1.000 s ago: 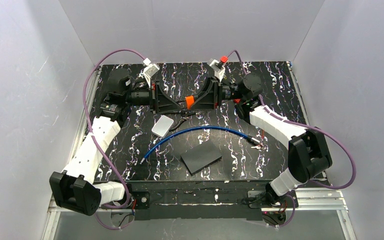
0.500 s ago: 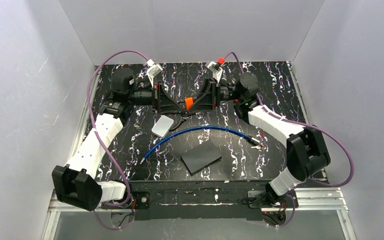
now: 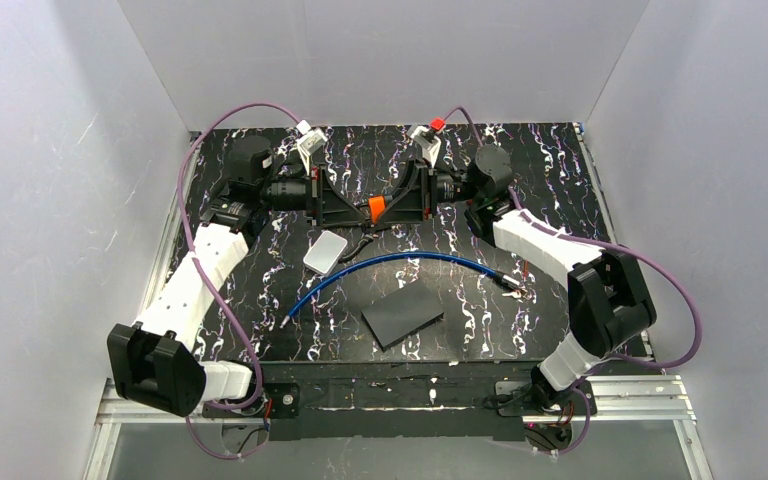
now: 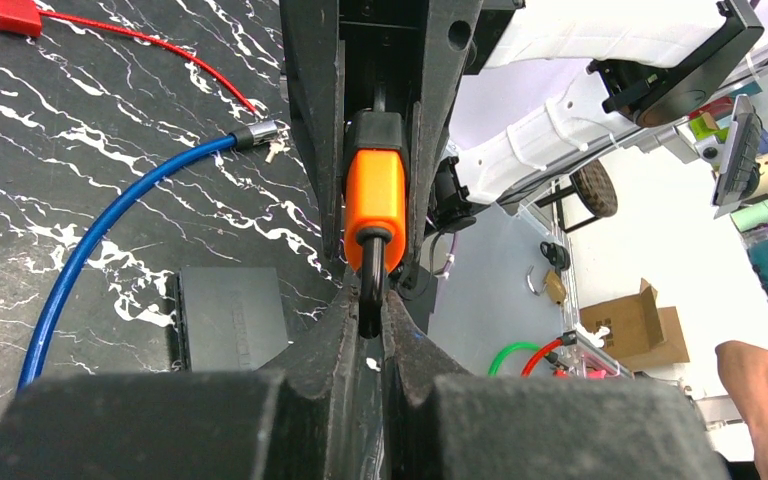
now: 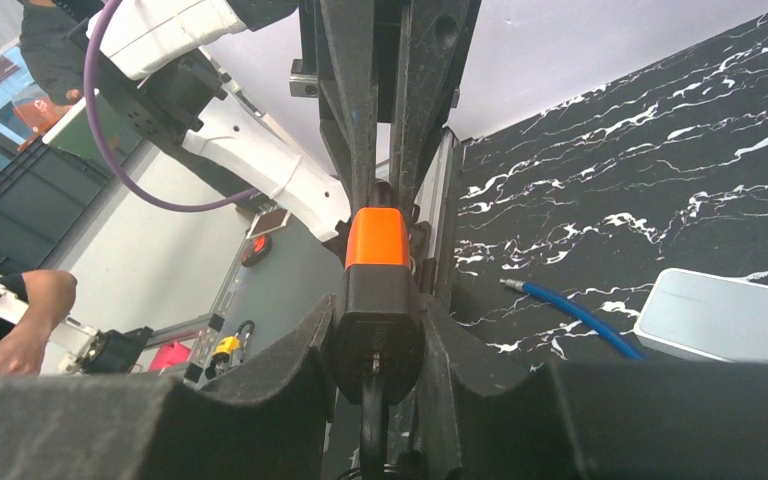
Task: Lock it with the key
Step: Lock the lock.
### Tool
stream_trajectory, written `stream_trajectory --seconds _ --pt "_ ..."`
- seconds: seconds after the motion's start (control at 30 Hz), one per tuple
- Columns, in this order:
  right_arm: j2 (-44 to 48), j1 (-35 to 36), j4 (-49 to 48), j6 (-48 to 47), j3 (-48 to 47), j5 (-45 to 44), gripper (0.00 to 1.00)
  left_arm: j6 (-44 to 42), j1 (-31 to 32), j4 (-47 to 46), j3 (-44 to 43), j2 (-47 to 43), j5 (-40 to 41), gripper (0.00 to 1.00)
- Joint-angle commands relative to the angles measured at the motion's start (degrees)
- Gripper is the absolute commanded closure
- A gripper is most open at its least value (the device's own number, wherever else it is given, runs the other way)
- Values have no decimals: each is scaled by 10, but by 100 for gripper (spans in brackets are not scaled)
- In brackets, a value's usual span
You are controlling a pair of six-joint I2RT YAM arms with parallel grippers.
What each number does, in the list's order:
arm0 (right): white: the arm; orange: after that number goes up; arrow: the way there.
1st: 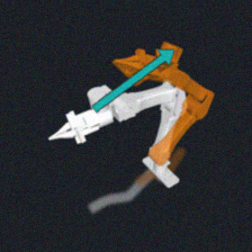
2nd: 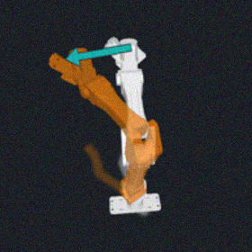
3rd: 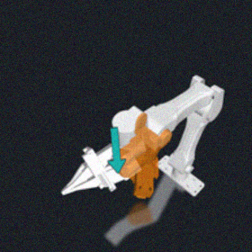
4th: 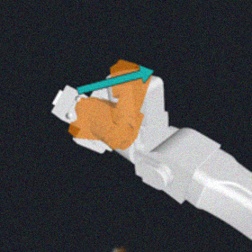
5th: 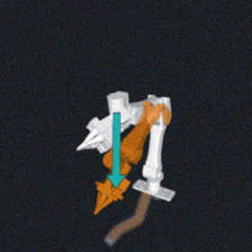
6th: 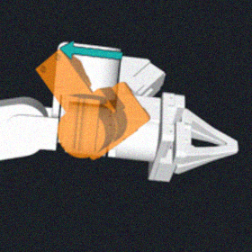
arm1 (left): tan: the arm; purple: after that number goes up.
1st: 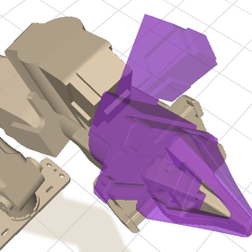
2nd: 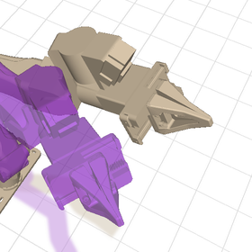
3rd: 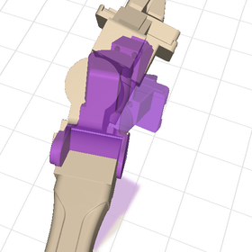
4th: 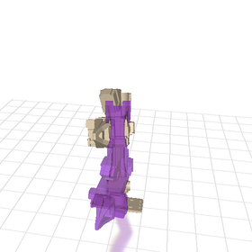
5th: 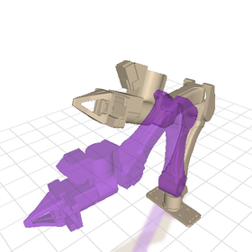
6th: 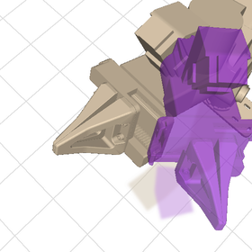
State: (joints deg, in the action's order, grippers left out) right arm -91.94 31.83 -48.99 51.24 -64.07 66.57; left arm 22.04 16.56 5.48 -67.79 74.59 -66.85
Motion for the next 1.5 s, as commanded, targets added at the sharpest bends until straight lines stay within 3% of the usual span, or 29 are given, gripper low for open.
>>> stream_trajectory --seconds 0.0,0.23,0.33,0.47,0.53,0.83,1.0,1.47 --pt "-18 80 -17 -13 -36 -7 99 -2 48 -47 -26 17 22 100" --pt "-7 53 -25 3 -44 5 99 38 6 -78 -10 6 -4 100" --pt "8 13 -2 -9 -44 9 76 21 -28 -61 -6 -7 -4 100" --pt "26 -31 40 -38 -47 16 31 -57 -36 32 -22 -23 -11 100" --pt "32 -47 72 -64 -52 17 22 -82 -37 67 -34 -21 -17 100" --pt "35 -56 322 -282 -111 24 21 -133 -36 122 -44 -16 -58 100" --pt "35 -48 327 -287 -110 46 26 -136 -36 129 -45 -13 -67 100" --pt "48 -47 439 -376 -123 56 57 -140 -35 134 -50 -5 -59 100"
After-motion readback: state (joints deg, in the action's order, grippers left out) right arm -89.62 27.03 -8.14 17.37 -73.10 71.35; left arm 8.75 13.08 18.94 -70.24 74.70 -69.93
